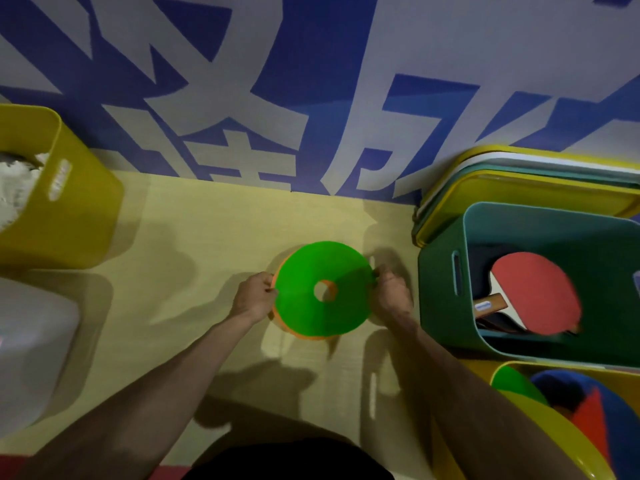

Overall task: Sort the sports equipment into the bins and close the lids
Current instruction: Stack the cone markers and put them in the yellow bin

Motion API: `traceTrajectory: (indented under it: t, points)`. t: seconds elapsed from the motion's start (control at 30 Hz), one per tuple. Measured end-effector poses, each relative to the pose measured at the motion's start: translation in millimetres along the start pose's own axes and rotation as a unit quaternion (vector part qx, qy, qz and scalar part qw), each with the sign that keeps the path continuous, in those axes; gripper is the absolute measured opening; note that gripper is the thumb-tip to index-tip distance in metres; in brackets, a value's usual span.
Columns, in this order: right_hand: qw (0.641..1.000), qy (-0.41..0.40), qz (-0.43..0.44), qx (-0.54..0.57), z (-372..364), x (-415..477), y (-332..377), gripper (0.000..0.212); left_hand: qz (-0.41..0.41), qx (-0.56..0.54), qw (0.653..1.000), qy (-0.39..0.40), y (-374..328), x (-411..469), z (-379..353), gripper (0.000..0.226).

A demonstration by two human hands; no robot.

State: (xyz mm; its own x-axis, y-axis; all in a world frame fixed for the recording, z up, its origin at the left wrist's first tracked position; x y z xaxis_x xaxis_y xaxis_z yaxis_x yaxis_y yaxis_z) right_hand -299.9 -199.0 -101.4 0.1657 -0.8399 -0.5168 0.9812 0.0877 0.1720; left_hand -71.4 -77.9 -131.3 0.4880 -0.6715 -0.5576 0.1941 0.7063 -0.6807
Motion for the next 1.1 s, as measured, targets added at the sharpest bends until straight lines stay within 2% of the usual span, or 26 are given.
traceTrajectory:
  t: [0.27, 0.43, 0.67, 0.8, 0.97, 1.1]
  points:
    - [0.995, -0.064, 0.03, 0.075, 34.7, -22.4, 11.5, 0.021, -0.003, -0.077, 0.995, -0.069, 3.7, -18.7, 26.9, 0.017]
    - [0.989, -0.103, 0.037, 0.103, 65.8, -51.1, 20.8, 0.025, -0.019, -0.121, 0.985, -0.119, 1.6, -37.9, 51.6, 0.016]
    - [0.958, -0.192, 0.018, 0.212, 108.5, -97.2, 3.2, 0.029, -0.067, -0.2, 0.962, -0.173, -9.7, -71.3, 74.9, 0.013]
    - [0.937, -0.22, 0.027, 0.271, 131.4, -111.5, -18.1, 0.028, -0.123, -0.241, 0.95, -0.157, -37.3, -100.3, 68.9, 0.015]
    - [0.916, -0.277, 0.052, 0.287, 171.0, -129.1, -53.3, 0.029, -0.189, -0.23, 0.948, -0.113, -75.1, -140.7, 41.2, 0.015]
    - [0.9, -0.294, 0.04, 0.319, 188.9, -136.4, -106.9, 0.03, -0.214, -0.225, 0.948, -0.073, -105.0, -178.2, 2.0, 0.016]
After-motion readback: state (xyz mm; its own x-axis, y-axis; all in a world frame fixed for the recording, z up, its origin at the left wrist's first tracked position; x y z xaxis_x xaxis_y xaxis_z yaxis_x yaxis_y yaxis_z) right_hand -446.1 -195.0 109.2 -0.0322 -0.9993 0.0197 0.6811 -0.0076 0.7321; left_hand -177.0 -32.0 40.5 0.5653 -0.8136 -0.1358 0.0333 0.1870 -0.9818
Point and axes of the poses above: each hand's wrist, its own x-axis towards the middle knuckle, its own z-axis out of the back of the hand, y = z × x, the point moved 4 cm from there along x, towards the middle knuckle, and after that the axes turned 8 degrees about -x, right-handed, at the moved point
